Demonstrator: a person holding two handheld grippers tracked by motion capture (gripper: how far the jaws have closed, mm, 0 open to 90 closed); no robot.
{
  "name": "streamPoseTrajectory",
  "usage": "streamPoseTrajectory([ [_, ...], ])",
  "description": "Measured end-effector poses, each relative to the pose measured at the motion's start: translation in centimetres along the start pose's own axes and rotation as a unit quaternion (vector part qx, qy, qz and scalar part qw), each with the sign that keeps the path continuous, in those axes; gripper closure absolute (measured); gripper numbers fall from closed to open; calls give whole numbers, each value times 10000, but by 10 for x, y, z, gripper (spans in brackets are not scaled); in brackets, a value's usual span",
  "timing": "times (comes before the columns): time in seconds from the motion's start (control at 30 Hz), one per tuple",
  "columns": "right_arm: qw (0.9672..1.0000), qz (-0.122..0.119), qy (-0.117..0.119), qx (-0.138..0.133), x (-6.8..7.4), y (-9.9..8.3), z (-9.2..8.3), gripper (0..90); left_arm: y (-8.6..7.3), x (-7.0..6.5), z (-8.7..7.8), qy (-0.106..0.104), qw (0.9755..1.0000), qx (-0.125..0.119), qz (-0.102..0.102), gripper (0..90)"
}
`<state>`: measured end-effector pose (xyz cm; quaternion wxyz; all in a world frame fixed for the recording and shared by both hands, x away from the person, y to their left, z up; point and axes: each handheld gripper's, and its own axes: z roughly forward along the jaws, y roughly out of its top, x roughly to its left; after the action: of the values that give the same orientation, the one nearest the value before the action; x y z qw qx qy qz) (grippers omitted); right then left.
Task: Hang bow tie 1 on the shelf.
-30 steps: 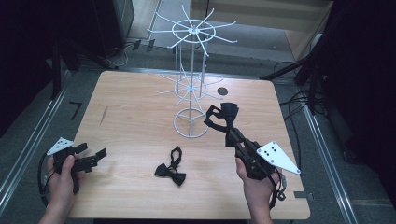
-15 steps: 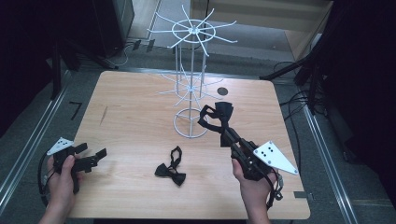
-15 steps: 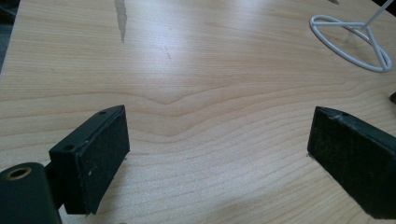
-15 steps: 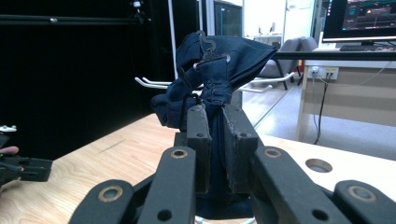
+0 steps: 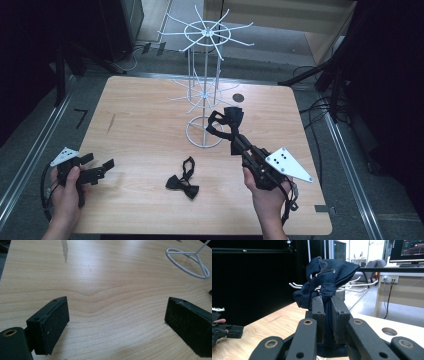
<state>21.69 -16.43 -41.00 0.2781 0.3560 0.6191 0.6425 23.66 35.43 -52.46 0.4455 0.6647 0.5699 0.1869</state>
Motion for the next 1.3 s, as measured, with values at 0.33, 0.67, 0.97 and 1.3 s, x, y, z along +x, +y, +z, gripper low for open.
streamPoseTrajectory([
  [0.33, 9999, -17, 56, 86, 1, 0, 14, 837, 0, -1, -1, 25, 10000, -60, 67, 60],
  [0.67, 9997, 138, -86, 175, -4, -8, 32, 837, 0, -1, -1, 27, 9999, -112, 101, 60],
  [0.97, 9994, 210, -167, 237, -11, -12, 41, 836, 0, -2, -2, 108, 9996, -210, 171, 60],
  [1.3, 9982, 245, -334, 431, -17, -23, 52, 836, 0, -4, -2, 215, 9988, -340, 289, 60],
])
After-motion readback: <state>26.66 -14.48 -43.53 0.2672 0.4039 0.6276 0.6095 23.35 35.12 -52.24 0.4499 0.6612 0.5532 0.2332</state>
